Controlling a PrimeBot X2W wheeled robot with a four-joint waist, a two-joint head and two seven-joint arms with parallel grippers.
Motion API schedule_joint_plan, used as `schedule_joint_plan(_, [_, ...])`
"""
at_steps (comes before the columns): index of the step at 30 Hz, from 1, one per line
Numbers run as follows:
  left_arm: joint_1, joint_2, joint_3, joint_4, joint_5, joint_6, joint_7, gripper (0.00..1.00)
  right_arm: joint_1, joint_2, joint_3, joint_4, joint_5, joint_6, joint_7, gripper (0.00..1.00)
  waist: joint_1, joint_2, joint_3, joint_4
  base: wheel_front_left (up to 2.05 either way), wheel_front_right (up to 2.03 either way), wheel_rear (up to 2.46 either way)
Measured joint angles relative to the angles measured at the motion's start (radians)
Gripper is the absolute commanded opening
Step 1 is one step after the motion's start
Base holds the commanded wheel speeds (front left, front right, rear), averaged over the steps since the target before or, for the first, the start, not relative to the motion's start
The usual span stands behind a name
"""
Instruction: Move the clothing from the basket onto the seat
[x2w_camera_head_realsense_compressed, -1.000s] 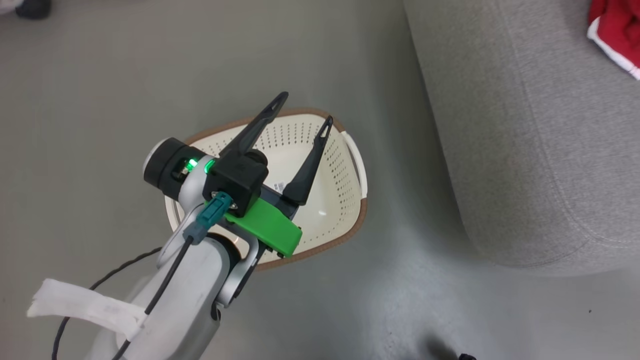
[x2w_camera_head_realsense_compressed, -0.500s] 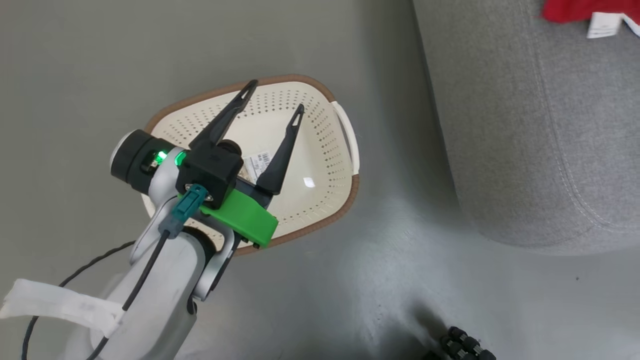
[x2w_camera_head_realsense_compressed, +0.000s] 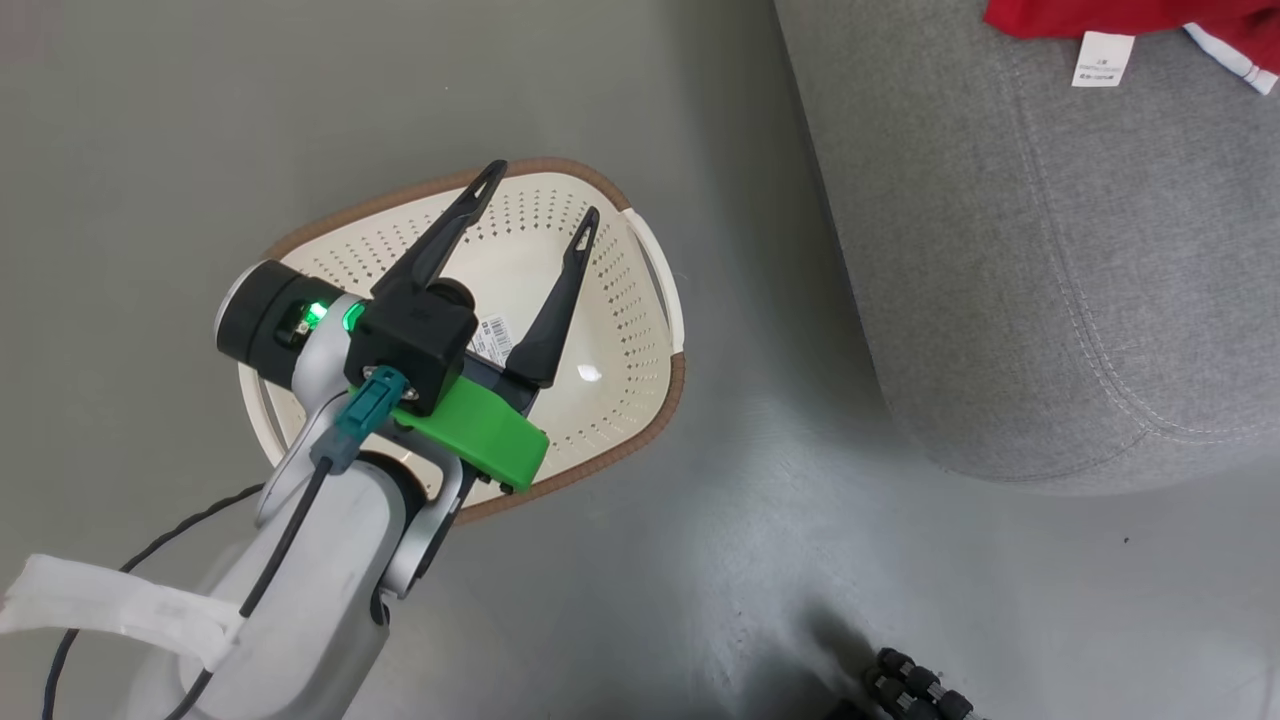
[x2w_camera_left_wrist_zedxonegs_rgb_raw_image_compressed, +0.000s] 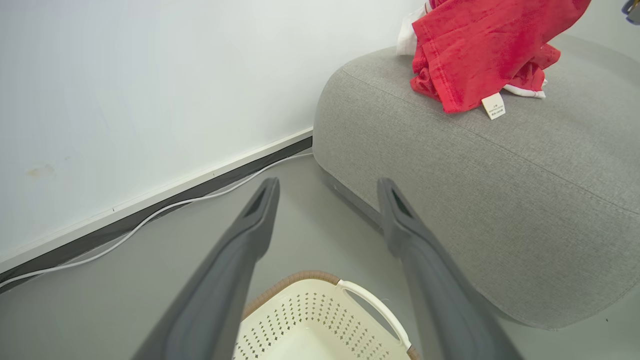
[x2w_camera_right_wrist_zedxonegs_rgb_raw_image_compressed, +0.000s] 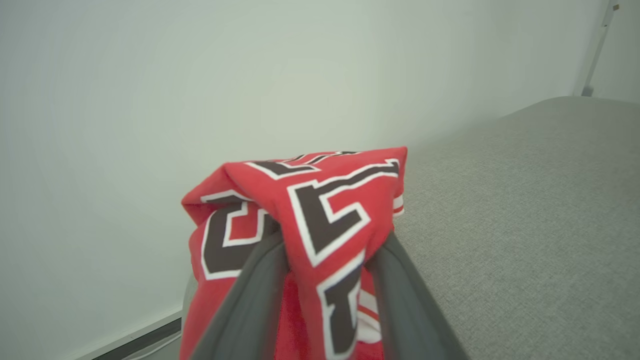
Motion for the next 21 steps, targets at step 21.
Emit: schedule_joint_plan(21, [0.092, -0.025, 0.015, 0.076, -0.069, 0.001, -0.09, 1.0, 0.345, 0.083, -0.125, -0.202, -0.134, 0.057, 0.0, 1.0, -0.0001, 0.0, -0.16, -0.021, 0.0, 0.0, 0.0])
